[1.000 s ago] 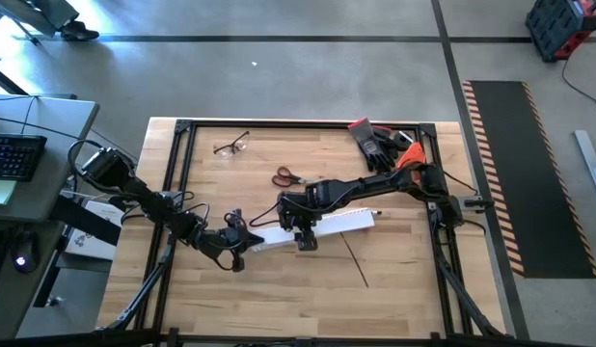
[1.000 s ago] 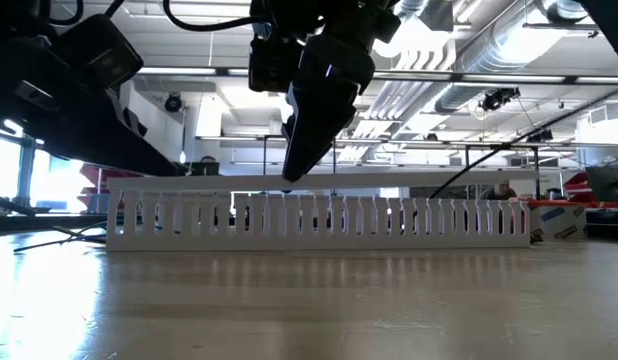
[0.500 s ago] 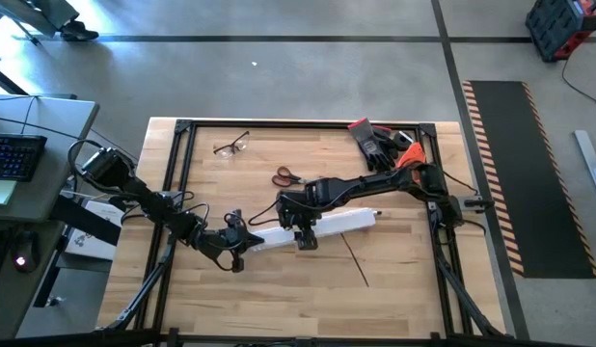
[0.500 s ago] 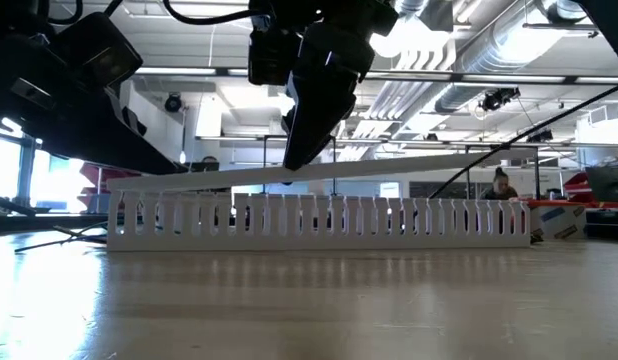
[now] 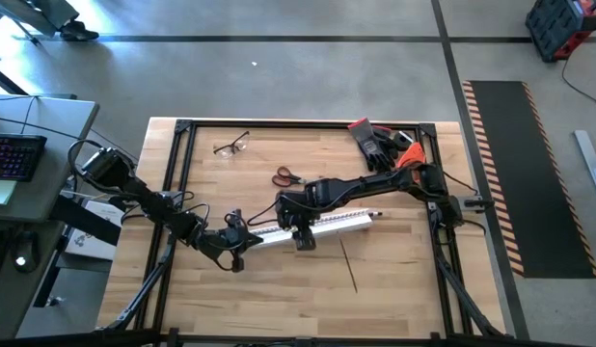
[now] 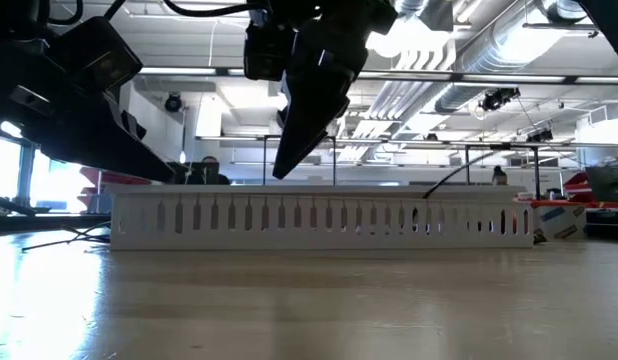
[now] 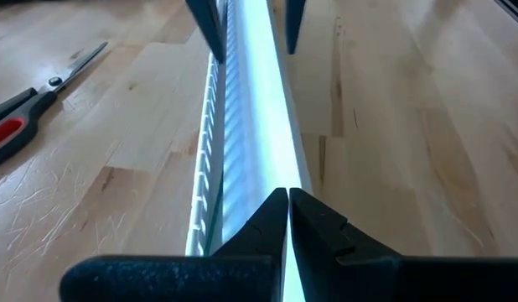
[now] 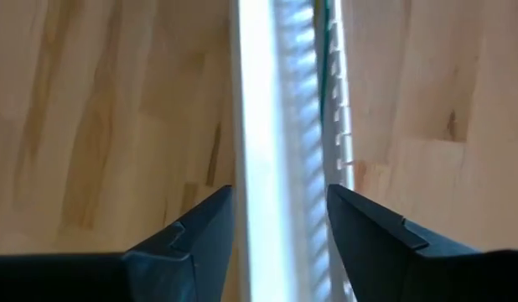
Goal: Ziptie cables
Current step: Close the white cable duct lid
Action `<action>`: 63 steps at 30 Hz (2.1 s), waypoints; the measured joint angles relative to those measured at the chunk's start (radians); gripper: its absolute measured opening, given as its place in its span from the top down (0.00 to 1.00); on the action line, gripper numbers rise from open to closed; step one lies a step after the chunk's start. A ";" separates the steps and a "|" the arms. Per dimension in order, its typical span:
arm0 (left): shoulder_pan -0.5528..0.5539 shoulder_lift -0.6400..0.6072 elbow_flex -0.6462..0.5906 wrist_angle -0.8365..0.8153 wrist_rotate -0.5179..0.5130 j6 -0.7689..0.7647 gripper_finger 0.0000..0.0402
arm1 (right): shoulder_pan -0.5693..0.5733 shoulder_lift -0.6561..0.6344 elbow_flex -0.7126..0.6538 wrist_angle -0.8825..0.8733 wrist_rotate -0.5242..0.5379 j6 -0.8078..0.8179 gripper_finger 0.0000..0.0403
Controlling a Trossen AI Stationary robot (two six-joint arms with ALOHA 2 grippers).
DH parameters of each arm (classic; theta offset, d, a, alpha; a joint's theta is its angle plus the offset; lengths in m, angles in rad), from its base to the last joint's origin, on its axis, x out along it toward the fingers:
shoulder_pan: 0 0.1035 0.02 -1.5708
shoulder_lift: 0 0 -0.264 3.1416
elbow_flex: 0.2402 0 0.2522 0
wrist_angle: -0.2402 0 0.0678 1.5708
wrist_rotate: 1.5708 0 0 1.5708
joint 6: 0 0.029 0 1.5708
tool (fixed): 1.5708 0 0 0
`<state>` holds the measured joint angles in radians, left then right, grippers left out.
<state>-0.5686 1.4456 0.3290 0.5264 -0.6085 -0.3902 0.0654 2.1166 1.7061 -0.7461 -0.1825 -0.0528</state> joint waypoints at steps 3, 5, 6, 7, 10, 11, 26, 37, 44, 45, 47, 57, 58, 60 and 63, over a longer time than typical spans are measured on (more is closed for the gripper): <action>-0.019 -0.009 0.000 -0.005 0.000 0.047 1.00 | 0.011 0.000 0.000 0.008 0.013 -0.037 0.56; -0.063 -0.036 0.002 -0.017 -0.013 0.105 1.00 | 0.031 0.000 0.000 0.009 0.025 -0.070 0.56; -0.088 -0.053 0.009 -0.038 -0.028 0.130 1.00 | 0.044 0.000 0.000 0.014 0.031 -0.081 0.56; -0.116 -0.076 0.019 -0.072 -0.049 0.146 1.00 | 0.056 0.000 -0.004 0.027 0.036 -0.087 0.56; -0.202 -0.156 0.062 -0.247 -0.085 0.157 1.00 | 0.090 0.000 -0.022 0.040 0.058 -0.102 0.56; -0.229 -0.178 0.076 -0.323 -0.081 0.136 1.00 | 0.100 0.000 -0.030 0.041 0.075 -0.101 0.56; -0.272 -0.010 0.072 -0.548 -0.145 0.009 0.78 | 0.257 -0.001 -0.051 0.009 0.431 0.128 0.56; -0.199 0.095 0.072 -0.394 -0.255 0.084 0.76 | 0.282 -0.001 -0.051 0.002 0.480 0.147 0.56; -0.169 0.202 0.081 -0.245 -0.289 0.156 0.89 | 0.282 -0.001 -0.052 0.004 0.480 0.158 0.56; -0.169 0.214 0.088 -0.245 -0.313 0.157 0.91 | 0.282 -0.001 -0.052 0.004 0.480 0.158 0.56; -0.169 0.227 0.105 -0.249 -0.351 0.176 0.94 | 0.282 -0.001 -0.052 0.005 0.480 0.159 0.56; -0.205 0.224 0.225 -0.347 -0.494 0.453 1.00 | 0.317 -0.019 -0.052 -0.006 0.576 0.119 0.56; -0.211 0.224 0.242 -0.368 -0.517 0.490 1.00 | 0.323 -0.031 -0.052 -0.010 0.585 0.097 0.56; -0.223 0.224 0.273 -0.405 -0.560 0.564 1.00 | 0.332 -0.059 -0.052 -0.022 0.592 0.073 0.56; -0.246 0.224 0.313 -0.447 -0.609 0.663 1.00 | 0.327 -0.113 -0.053 -0.028 0.591 0.052 0.56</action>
<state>-0.8144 1.6691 0.6419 0.0789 -1.2174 0.2729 0.3927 2.0038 1.6533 -0.7742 0.4084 -0.0010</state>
